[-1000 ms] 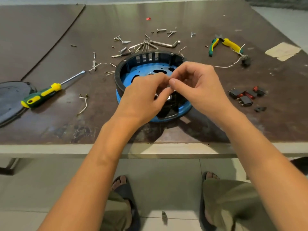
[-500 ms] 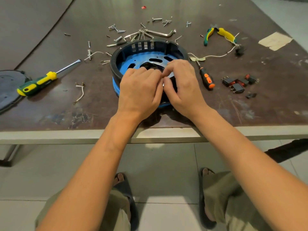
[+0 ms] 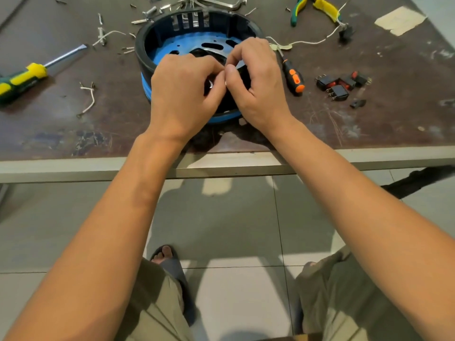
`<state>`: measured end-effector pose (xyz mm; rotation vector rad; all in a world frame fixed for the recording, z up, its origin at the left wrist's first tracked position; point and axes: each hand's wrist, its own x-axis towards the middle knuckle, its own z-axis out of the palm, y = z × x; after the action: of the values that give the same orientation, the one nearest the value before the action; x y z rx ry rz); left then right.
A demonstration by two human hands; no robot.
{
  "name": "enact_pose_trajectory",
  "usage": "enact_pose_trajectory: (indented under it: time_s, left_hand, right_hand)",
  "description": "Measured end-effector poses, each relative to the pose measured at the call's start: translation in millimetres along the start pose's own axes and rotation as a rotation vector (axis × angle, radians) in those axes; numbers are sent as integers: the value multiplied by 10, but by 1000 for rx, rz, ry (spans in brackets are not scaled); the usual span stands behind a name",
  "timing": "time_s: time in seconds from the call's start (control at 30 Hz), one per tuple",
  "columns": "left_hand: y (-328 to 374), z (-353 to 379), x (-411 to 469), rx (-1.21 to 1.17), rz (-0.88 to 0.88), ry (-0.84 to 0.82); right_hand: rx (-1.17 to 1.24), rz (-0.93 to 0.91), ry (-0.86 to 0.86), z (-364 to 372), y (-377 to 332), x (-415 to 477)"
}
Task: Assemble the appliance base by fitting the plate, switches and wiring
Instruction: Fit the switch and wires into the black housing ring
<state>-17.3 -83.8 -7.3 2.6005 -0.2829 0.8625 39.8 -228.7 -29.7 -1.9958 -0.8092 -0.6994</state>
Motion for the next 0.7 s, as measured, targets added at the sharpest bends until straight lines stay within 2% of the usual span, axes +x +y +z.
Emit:
enact_pose_trajectory:
  time_s: [0.17,0.53,0.7]
  left_hand:
    - [13,18,-82,-110,-5,97]
    - [14,-21,-72,-36,3,28]
    - [44,-14,-49,-42,-106,49]
  right_hand:
    - [-8,0,1,-47,9,-14]
    - [-16,57,-28,-64,1,-22]
    - [19,47,-29,-78,43,-25]
